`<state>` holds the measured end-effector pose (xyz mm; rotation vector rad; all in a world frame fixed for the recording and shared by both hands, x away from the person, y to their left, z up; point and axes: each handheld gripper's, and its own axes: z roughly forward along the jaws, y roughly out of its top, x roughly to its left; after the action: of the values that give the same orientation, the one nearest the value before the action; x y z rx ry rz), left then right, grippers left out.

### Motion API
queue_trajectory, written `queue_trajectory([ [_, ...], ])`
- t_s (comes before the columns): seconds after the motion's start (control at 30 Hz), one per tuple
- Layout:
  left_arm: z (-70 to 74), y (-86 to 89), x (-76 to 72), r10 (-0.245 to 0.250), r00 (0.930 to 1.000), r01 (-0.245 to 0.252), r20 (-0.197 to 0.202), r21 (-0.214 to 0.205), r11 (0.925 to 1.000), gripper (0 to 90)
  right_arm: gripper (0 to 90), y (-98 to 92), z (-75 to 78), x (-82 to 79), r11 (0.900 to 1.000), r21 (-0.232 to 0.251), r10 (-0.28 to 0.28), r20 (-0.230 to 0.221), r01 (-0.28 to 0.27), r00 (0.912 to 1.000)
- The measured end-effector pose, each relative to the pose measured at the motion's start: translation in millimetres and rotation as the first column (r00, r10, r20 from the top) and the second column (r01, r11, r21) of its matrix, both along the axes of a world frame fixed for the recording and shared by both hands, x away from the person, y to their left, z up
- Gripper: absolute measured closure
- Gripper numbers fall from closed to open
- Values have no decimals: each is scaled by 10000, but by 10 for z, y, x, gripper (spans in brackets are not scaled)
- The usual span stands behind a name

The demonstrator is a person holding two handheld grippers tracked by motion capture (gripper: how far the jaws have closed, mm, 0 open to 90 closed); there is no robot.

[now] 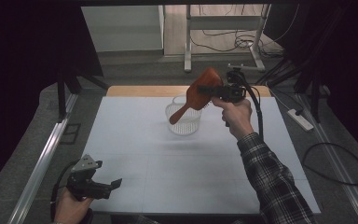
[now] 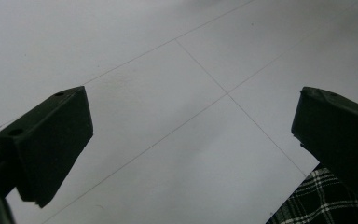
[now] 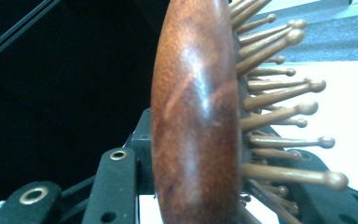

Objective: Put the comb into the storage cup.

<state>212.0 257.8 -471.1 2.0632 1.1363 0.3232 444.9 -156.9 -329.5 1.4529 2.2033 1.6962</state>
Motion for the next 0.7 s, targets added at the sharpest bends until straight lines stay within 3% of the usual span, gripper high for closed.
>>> queue_trajectory([
  [0.7, -6, -12, 15, -241, 9996, 242, -165, 47, 9997, 0, 559, 33, -33, 257, 9958, -500, -769, 70, 772, 9970],
])
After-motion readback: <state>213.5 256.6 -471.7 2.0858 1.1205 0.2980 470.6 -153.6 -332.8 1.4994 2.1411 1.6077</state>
